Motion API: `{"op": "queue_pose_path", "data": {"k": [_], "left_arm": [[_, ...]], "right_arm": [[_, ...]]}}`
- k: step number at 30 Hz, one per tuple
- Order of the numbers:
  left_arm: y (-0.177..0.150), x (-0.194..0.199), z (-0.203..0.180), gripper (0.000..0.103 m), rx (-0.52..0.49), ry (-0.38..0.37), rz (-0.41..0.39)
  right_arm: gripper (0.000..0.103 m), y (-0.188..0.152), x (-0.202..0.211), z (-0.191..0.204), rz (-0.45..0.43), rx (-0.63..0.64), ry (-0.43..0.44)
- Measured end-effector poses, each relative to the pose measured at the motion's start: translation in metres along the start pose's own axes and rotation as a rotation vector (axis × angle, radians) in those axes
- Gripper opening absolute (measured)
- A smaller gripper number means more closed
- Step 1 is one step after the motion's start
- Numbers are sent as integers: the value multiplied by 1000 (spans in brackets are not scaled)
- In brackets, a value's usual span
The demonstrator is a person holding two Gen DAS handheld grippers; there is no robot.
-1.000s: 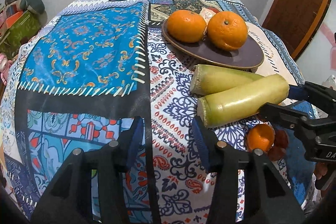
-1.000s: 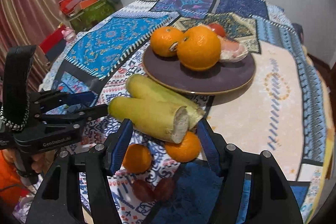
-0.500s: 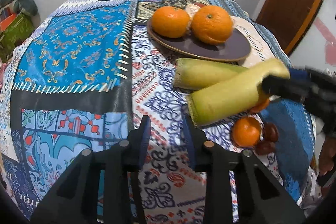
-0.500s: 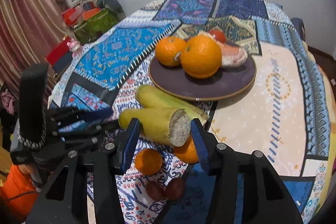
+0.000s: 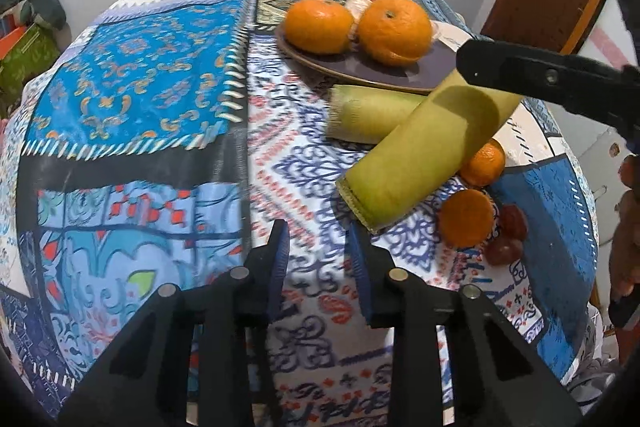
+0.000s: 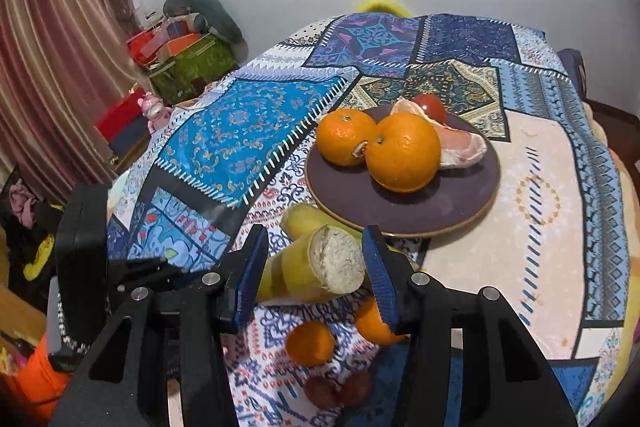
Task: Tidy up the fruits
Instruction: 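Move the right gripper down to the corn cobs beside the plate, then grasp a corn cob with the right gripper and lift it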
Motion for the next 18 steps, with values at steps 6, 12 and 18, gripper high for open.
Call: {"op": "queue_pose_path", "data": {"k": [6,12,18], "left_arm": [[-6,14,33,33,106,-26,-8],[-8,22,36,33,110,-9,-16],[-11,31,26,35,91,-5,-27]], "right_arm": [[44,-6,-14,0,30,18,-20],[44,-22,-6,-11,75,-42,28],[43,-46,7,1,113,-38,65]]}}
Point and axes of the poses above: each gripper's, at about its wrist camera, not at the fingertips, and x roughly against the way its jaws point, z to its left, y to its top, the point moved 7 cm from there along -x, roughly the way its jaws point, and after that the axes turned 6 degrees about y, right-handed, at the moved point
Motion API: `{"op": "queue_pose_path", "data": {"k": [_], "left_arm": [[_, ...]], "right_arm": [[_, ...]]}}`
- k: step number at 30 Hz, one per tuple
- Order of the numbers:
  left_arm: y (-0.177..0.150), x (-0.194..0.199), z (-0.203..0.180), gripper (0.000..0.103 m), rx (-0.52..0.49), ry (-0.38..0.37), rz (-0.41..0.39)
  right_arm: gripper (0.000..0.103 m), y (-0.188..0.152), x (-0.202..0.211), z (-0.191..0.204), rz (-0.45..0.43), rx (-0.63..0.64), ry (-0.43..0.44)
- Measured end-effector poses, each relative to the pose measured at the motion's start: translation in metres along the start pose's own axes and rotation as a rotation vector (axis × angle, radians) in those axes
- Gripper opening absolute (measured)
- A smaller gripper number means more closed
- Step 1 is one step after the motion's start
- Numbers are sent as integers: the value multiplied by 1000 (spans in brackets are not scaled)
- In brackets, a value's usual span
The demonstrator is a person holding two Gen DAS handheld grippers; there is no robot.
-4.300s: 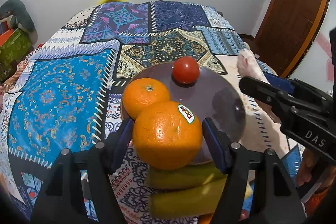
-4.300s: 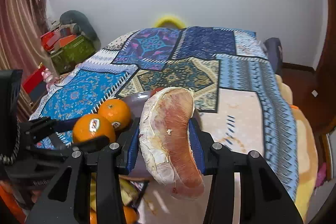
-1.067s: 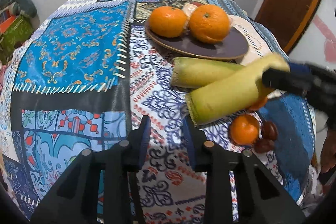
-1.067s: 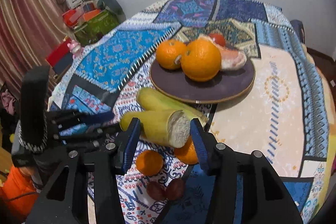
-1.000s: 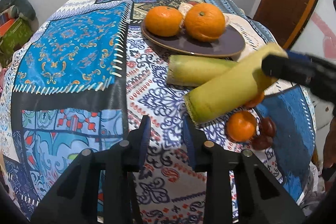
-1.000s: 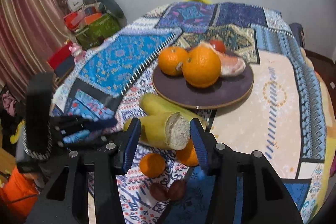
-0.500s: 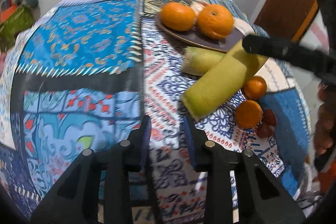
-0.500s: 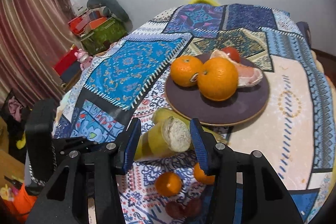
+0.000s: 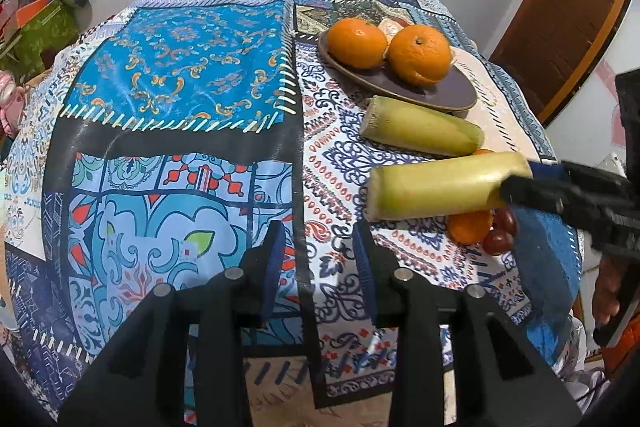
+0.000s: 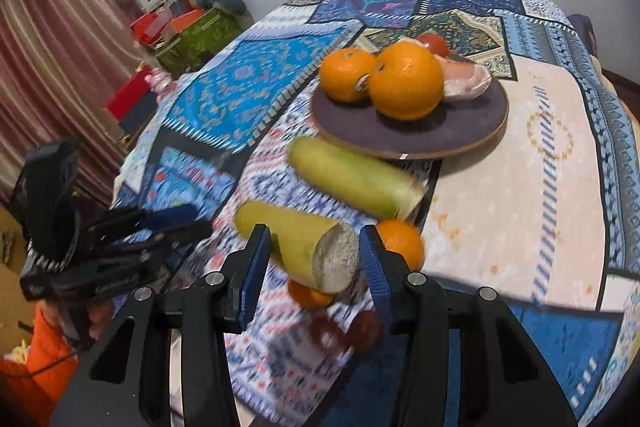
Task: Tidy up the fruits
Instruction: 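Grasp a corn cob with the right gripper and lift it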
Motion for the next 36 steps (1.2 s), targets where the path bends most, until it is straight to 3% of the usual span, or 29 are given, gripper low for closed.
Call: {"op": "queue_pose_path", "data": {"k": [8,17,25,26,27,32,36], "left_arm": [[-4,31,18,37,46,33,-41],[-20,65,48,47,54,107,-98],[-29,67,54,47,69,87,-94],[-29,66,53,47,67,86,-91],[-30,65,53,47,67,85,-88],[-27,60,49,47,66,80,-77],[-24,58,41,47,59,71,-66]], "right_arm": [[43,-20,-8,43,75,82,67],[43,-22,-37,67,151,170,15],[42,-22,-76,78,222,278,-71],[38,-21,-82,77,231,287,-84],[33,-19,-85,77,234,291,-93],[33,-11,-84,74,210,273,-89],[32,-5,-57,71,146,228,-62]]}}
Point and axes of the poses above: each gripper's, at about its wrist camera, not at the fingertips, and x roughly against the way its jaws point, z to its left, y to its top, the point moved 7 cm from there along -x, roughly the way its jaws point, and after that the axes turned 6 degrees about y, right-handed, at the moved point
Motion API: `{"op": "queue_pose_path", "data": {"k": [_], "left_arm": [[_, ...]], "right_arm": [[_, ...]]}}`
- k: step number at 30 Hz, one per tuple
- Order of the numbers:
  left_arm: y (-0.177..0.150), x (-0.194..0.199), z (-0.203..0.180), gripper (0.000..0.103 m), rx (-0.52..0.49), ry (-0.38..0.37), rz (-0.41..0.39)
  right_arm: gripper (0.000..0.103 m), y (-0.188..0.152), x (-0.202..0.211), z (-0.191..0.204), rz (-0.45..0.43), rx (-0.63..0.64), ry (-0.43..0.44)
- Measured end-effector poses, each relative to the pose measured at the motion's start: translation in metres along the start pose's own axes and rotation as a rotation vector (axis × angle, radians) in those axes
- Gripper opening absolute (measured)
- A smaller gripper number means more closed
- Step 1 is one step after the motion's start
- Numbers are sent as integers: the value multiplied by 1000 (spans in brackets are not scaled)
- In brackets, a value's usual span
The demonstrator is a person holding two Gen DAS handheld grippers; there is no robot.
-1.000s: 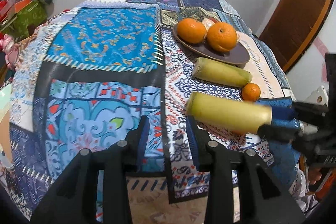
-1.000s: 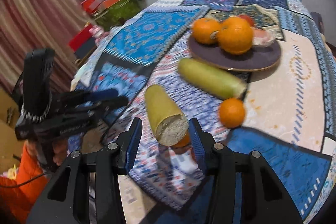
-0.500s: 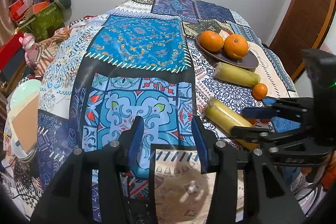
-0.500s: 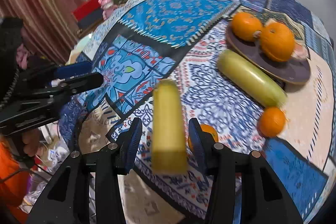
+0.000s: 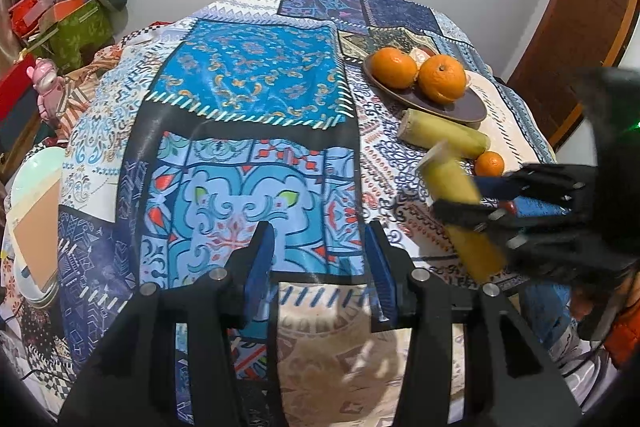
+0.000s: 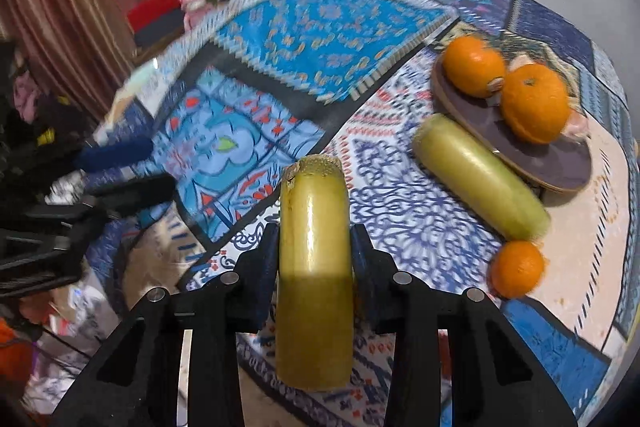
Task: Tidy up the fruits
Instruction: 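Grasp a corn cob with the right gripper and lift it, then carry the corn cob onto the plate with the right gripper while the left gripper places a tangerine there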
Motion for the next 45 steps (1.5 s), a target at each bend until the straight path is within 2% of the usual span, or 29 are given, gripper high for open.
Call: {"op": "queue_pose_path", "data": {"k": [4,7,11,16,24,29,34,38,42,45], "left_arm": [[3,3,-18,47,-20,-23,1],[7,5,-34,54,-38,-34,-2],[12,8,-63,59,-79,-59,-1],[17,0,-91,60,-119,-80,21],[18,-36,-120,60,-169,-40,81],[22,-56,-130,60,-186,-34,96],[25,-75,-137,60,-184,-46,122],[26,-89,-137,47,-175,-56,153],[27,-88,-139,36,-167,-92,140],[27,-88,-141,34,-177,-94,129]], "right_arm": [[32,6,48,-13,-122,-62,15],[32,6,86,-20,-211,-91,-4],[32,1,129,-33,-301,-107,-61],[32,-13,167,-61,-367,-136,-163],[32,-43,179,-108,-375,-240,-210],[32,-57,175,-119,-350,-242,-238],[32,-63,162,-128,-321,-259,-225],[32,-64,153,-132,-304,-267,-217],[32,-64,146,-135,-292,-273,-216],[32,-62,143,-137,-287,-274,-215]]}}
Point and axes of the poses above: each gripper's, at about its wrist camera, not at the fingertips, and x roughly against the way its jaws point, z to its left, y to its top, the point moved 7 cm from there along -x, roughly the way its jaws point, and after that the axes turned 6 degrees about y, right-handed, at the moved point
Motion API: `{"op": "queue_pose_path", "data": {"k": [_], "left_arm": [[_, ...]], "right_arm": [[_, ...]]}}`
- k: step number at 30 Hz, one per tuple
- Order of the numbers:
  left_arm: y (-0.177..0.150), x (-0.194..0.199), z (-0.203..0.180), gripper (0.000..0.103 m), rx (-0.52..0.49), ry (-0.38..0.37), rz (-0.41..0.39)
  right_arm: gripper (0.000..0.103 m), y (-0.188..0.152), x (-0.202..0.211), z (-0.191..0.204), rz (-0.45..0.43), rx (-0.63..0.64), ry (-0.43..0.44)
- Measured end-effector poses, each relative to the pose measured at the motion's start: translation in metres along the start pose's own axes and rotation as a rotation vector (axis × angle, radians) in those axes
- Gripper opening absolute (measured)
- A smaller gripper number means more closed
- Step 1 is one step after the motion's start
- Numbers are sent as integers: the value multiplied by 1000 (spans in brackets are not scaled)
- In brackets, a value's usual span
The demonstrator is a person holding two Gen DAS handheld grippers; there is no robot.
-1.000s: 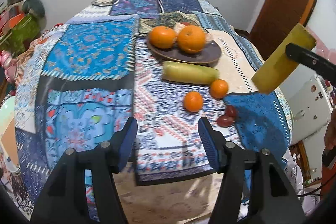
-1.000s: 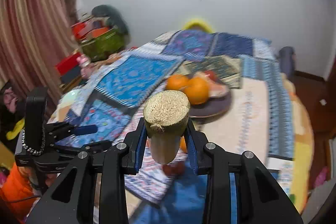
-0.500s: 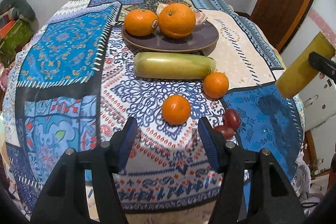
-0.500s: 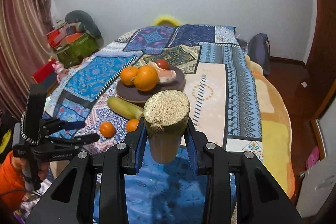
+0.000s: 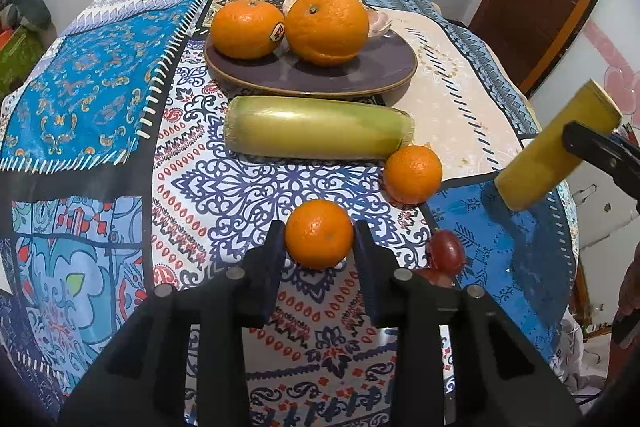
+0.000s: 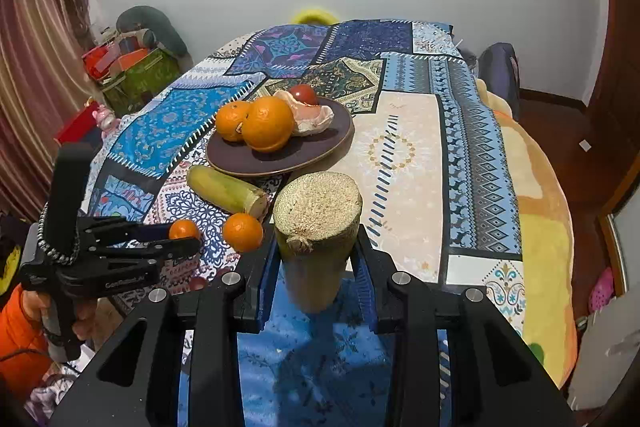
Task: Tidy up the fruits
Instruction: 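Carry the corn cob onto the plate with the right gripper while the left gripper places a tangerine there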
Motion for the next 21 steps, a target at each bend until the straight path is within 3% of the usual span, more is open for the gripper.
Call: {"op": "queue_pose_path", "data": {"k": [7,21], "left_arm": [[8,12,4,34,12,-1,-40],[59,36,37,34,67,22,-157]], "right_arm": [[32,9,-6,2,-3,8,3],[32,59,-14,15,-79,53,19]]}}
Point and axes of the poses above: each gripper's, at about its wrist camera, not at the fingertips, and x roughly against the way its jaws point, z to its left, y to its top, the point moved 7 cm from there along -x, roughly the way its jaws point, and after that the axes turned 6 degrees about y, right-handed, at the moved point
